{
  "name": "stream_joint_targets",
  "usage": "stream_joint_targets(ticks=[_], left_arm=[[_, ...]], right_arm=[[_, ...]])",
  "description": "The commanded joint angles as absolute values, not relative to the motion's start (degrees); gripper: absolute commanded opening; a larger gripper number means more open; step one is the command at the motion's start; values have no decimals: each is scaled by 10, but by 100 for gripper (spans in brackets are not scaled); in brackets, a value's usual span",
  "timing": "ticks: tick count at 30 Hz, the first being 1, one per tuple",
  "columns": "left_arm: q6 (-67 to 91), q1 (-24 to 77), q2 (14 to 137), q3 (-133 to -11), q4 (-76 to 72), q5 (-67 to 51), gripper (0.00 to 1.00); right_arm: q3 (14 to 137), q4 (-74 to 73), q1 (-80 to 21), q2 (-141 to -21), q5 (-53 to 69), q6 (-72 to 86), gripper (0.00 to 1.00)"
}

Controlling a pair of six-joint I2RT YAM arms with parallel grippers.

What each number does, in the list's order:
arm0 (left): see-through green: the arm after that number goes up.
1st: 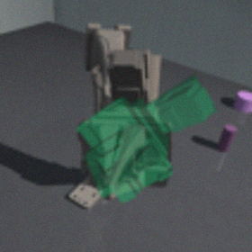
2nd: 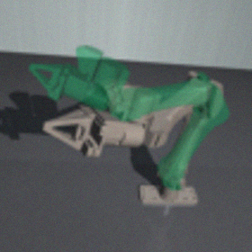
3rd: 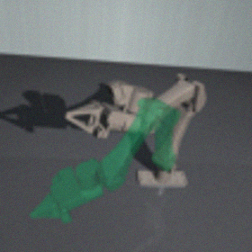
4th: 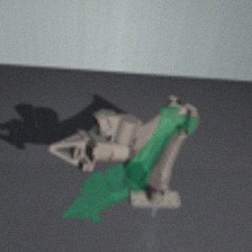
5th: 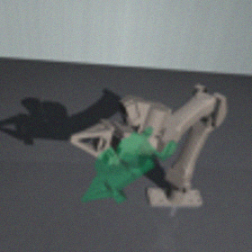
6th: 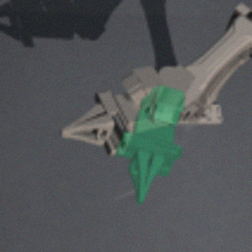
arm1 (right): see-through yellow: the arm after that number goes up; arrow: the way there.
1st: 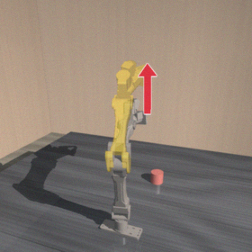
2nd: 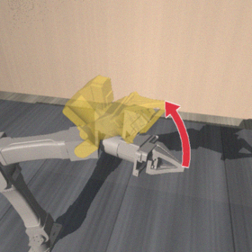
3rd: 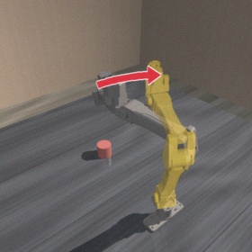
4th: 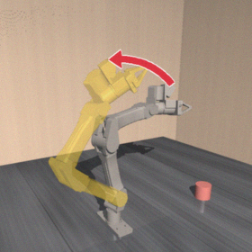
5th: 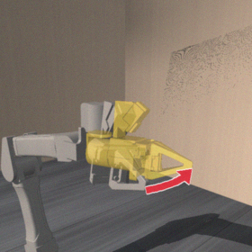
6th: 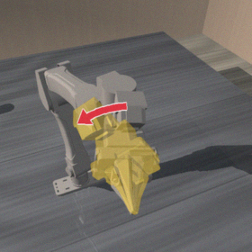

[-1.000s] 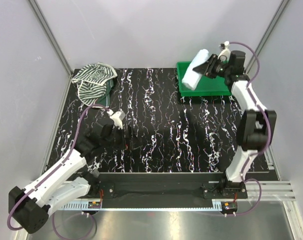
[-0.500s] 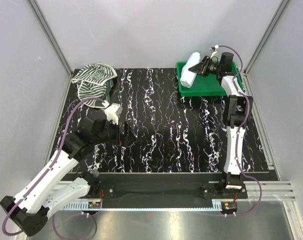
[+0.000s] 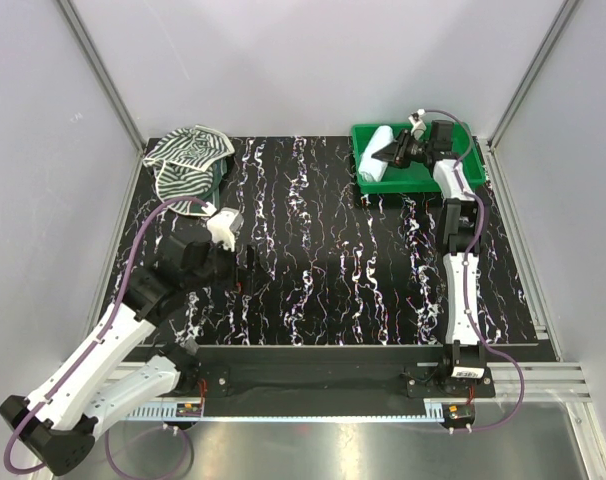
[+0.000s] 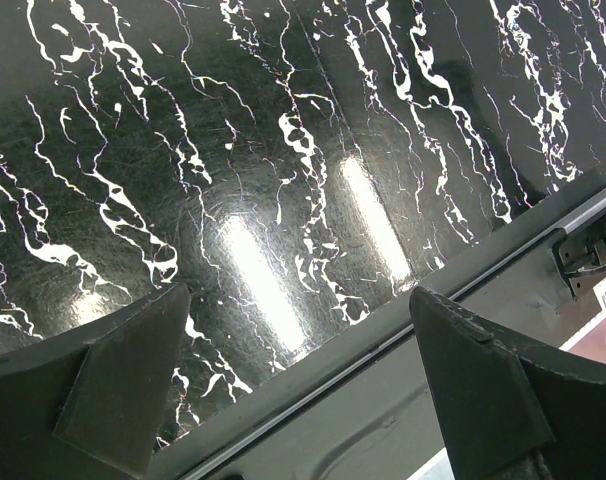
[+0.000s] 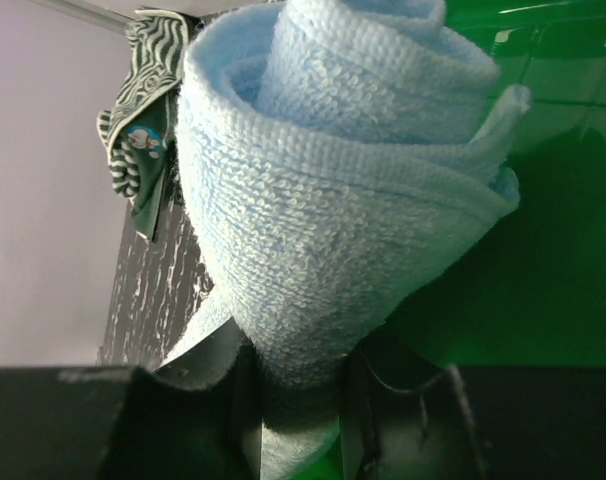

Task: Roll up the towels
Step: Place the rolled towel into the container

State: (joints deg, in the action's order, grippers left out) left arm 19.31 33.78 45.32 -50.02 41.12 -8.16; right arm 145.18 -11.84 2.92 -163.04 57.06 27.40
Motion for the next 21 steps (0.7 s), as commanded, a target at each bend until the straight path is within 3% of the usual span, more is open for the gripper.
stream_joint_targets(ticks=[1,7,11,16,21], left_arm=[[182,336,439,-496,396,-73,99],[182,335,437,-494,396,-73,99],[181,334,439,-494,396,-74,99],[181,331,441,-494,396,-74,99],[180,329,439,-494,396,-75,99]], right_arm=[[1499,-185,10,-1624,533,217,0],[1529,-250,-30,-1635,464,145,11],[1532,-223,-32,-1646,457,184,21],[1533,-189,-32,-1656,464,226,80],[1514,-185,-32,-1646,432,227,93]])
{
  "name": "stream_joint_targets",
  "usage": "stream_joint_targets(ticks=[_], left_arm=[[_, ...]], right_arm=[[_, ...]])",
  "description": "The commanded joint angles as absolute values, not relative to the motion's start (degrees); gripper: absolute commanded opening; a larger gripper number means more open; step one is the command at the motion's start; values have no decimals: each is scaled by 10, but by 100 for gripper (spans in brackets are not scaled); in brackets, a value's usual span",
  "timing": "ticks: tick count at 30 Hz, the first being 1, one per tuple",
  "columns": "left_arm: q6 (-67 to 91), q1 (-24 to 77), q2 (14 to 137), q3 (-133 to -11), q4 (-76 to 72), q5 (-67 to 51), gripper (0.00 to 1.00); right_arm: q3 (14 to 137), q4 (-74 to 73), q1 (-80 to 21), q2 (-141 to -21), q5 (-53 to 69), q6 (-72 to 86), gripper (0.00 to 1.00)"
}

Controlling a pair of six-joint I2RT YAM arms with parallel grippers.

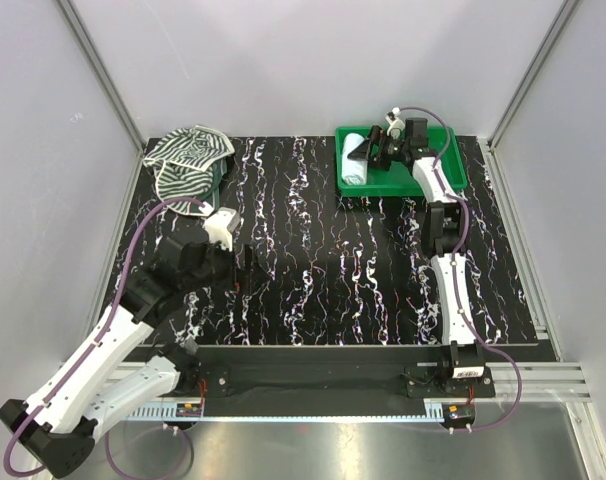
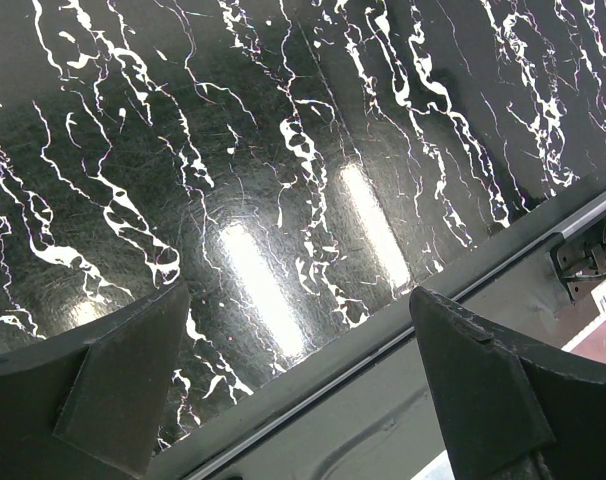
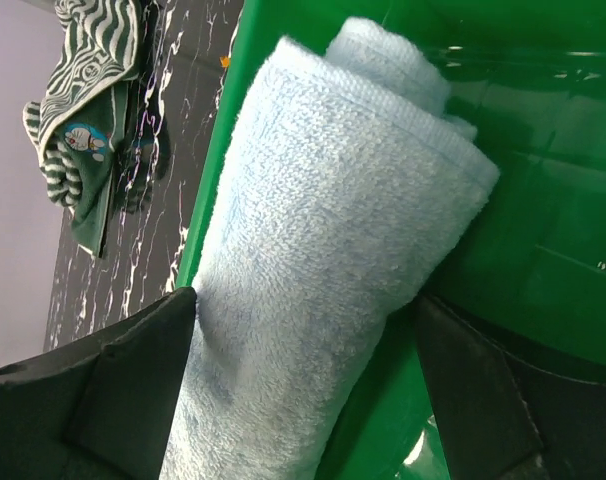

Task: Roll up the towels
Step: Place the rolled towel into the container

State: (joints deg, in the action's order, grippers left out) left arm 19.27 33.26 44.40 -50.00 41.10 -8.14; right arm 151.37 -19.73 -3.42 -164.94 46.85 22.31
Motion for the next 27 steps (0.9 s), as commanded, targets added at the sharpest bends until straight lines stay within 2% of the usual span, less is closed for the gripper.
stream_joint_targets(ticks=[1,3,27], left_arm=[[180,328,439,-494,396,-75,99],[180,327,439,-493,396,-76,99],[181,318,430,-493,396,-72,99]], right_arm=[[1507,-181,-32,-1637,428,225,95],[1487,-177,-31,-1626,409,222,100],[1423,-214,-27,-1469,328,190,100]])
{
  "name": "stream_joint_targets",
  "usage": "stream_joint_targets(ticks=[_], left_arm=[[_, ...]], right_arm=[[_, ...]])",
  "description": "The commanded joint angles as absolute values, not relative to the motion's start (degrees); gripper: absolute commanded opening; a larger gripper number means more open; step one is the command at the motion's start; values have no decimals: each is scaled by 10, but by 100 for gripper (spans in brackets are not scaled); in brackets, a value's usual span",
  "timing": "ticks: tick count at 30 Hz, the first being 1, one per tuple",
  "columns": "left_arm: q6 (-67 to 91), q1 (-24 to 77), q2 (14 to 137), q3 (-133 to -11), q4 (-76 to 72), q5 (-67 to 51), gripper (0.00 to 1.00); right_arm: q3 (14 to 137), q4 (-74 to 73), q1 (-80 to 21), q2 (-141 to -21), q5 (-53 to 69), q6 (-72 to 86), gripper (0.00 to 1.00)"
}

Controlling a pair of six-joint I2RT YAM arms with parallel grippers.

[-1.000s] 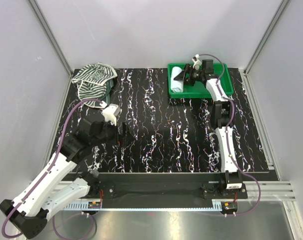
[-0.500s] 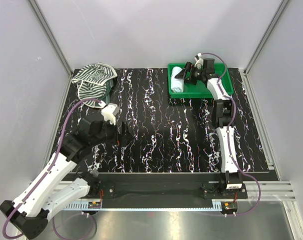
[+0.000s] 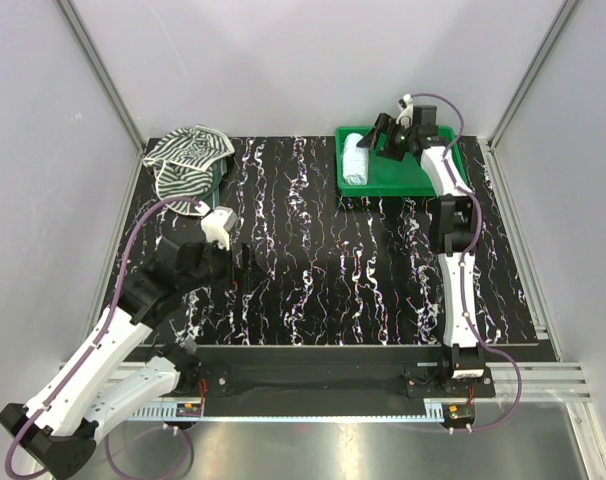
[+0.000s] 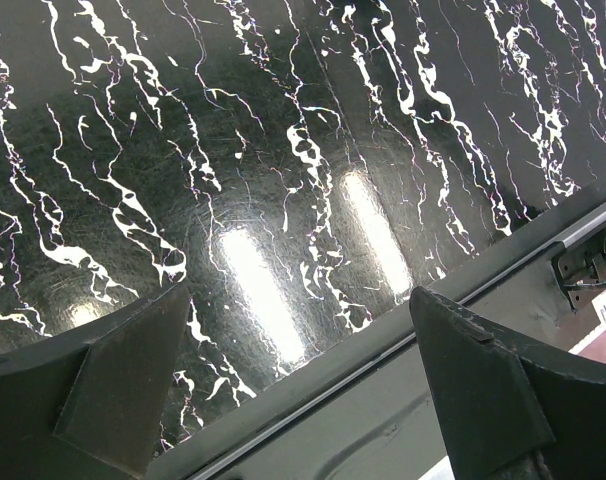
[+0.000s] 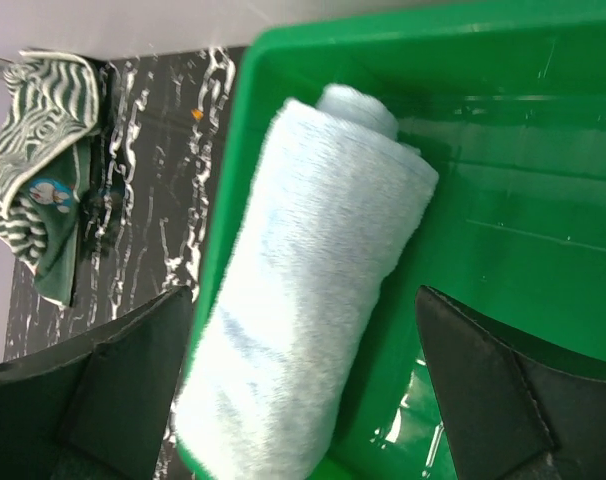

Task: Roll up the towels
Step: Place the rolled towel into the container

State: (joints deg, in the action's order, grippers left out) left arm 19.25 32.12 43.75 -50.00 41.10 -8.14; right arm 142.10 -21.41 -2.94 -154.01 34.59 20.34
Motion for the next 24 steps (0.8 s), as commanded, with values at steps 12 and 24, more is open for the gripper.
stream_joint_targets(ticks=[12,24], left_arm=[[192,317,421,-494,405,-21,99],[329,184,667,-569,361,73,99]], right_arm=[[1340,-228,-31,-1313,341,194,100],[827,-125,-177,-893,234,255,100]])
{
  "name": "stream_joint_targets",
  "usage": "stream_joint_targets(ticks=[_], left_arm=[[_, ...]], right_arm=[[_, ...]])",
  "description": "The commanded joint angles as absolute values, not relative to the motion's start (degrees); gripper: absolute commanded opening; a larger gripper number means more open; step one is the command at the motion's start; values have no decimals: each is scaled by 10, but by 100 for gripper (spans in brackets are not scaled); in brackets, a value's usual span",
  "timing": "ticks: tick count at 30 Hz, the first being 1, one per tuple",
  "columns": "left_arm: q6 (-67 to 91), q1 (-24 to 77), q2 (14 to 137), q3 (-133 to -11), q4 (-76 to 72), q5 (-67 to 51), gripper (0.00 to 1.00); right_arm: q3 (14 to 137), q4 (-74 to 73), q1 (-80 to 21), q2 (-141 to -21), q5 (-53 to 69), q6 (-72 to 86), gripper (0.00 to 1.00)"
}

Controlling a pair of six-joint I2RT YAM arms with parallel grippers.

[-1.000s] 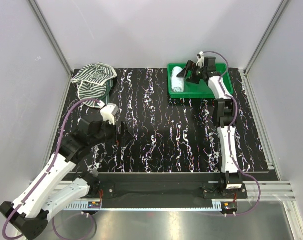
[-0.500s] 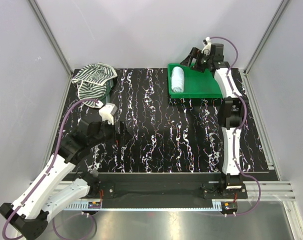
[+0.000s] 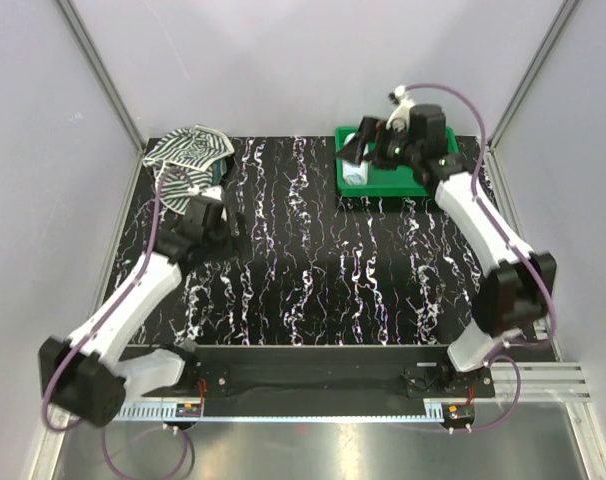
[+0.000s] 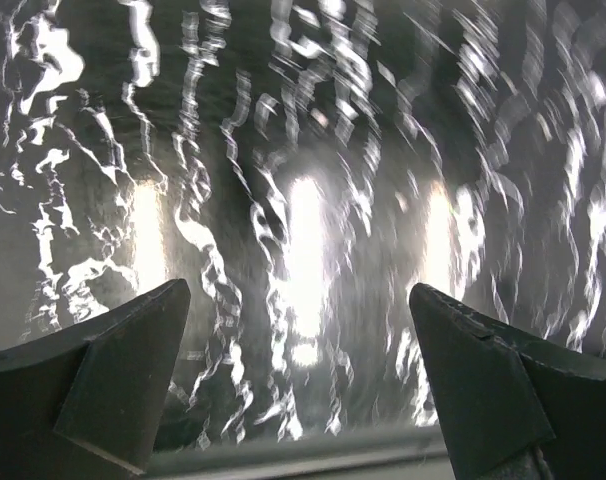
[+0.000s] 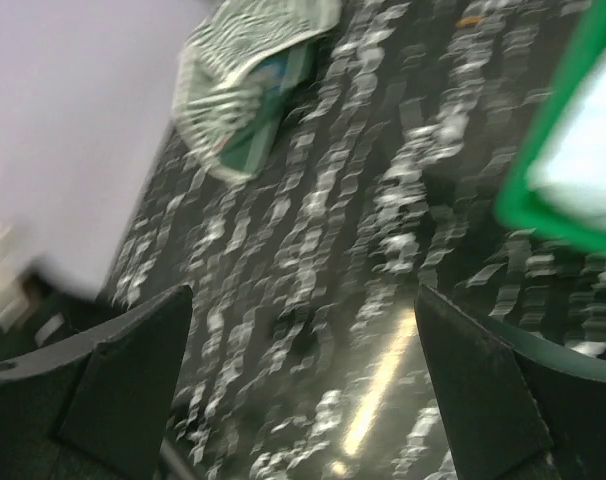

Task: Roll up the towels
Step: Place the rolled towel into the container, then move the towel to the center of the board

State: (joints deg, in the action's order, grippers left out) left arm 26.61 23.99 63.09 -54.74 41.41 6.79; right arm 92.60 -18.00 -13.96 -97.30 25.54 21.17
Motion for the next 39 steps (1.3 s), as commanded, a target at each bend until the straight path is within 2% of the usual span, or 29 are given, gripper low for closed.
stream_joint_targets(ticks=[1,3,10,13,18,19,20,28,31,32,35,36,38,39], left_arm=[[342,159,684,-569,344,47,99],[363,106,751,-584,316,13,99],[386,30,904,-669,270,92,98],[381,12,987,-702,270,101,97],[406,-18,1047,-713,216,78,96],[409,-31,1063,-713,187,50,92],[412,-34,1070,-714,181,46,91],[428,-54,1160,-800,215,44,92],[432,-57,1193,-833,227,28,86],[432,-58,1199,-845,228,22,83],[438,-59,1221,-862,227,4,63],[438,-59,1225,-874,227,4,50],[438,-59,1235,-885,229,-22,29],[437,-59,1237,-892,229,-28,8]], right_arm=[[764,-100,-186,-871,237,270,100],[713,-91,-217,-817,236,291,100],[570,-102,-287,-710,217,333,100],[544,-126,-301,-673,211,336,100],[516,-148,-304,-617,205,334,100],[511,-154,-305,-613,204,334,100],[508,-155,-304,-608,203,331,100],[486,-157,-304,-602,205,330,100],[487,-160,-305,-606,205,327,100],[487,-159,-305,-607,204,323,100],[490,-166,-304,-611,200,317,100],[490,-168,-304,-612,200,316,100],[490,-174,-304,-613,196,315,100],[489,-176,-305,-608,195,315,100]])
